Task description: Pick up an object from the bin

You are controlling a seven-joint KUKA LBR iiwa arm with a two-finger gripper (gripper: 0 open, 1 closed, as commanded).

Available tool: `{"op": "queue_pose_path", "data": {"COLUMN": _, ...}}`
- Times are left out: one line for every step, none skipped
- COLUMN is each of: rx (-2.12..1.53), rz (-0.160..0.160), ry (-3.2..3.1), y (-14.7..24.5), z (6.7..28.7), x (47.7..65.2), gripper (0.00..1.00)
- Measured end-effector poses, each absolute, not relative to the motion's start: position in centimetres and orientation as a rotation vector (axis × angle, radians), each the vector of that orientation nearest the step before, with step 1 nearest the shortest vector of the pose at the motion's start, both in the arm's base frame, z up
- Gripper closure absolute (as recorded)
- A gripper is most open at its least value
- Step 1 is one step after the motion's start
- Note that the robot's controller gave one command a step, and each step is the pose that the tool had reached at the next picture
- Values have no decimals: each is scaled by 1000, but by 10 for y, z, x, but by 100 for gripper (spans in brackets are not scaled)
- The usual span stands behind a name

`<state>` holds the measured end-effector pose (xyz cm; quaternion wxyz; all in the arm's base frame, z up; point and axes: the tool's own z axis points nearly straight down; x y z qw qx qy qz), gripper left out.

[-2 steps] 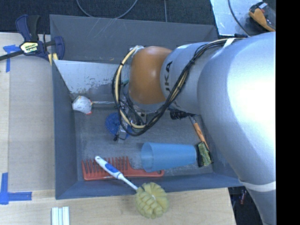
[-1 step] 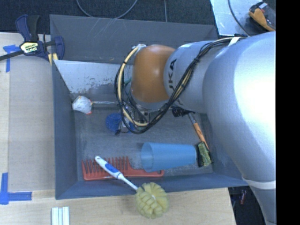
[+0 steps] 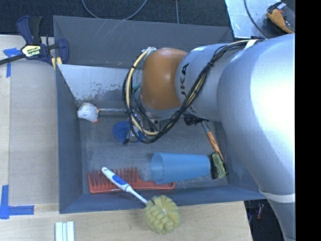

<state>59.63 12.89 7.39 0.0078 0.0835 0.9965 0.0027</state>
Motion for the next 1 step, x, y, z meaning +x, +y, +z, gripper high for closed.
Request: {"op": "queue_pose_path", "data": {"rx": 260, "rz": 8, "ry": 3117, "y": 128, "z": 95, "x": 596, "gripper": 100}}
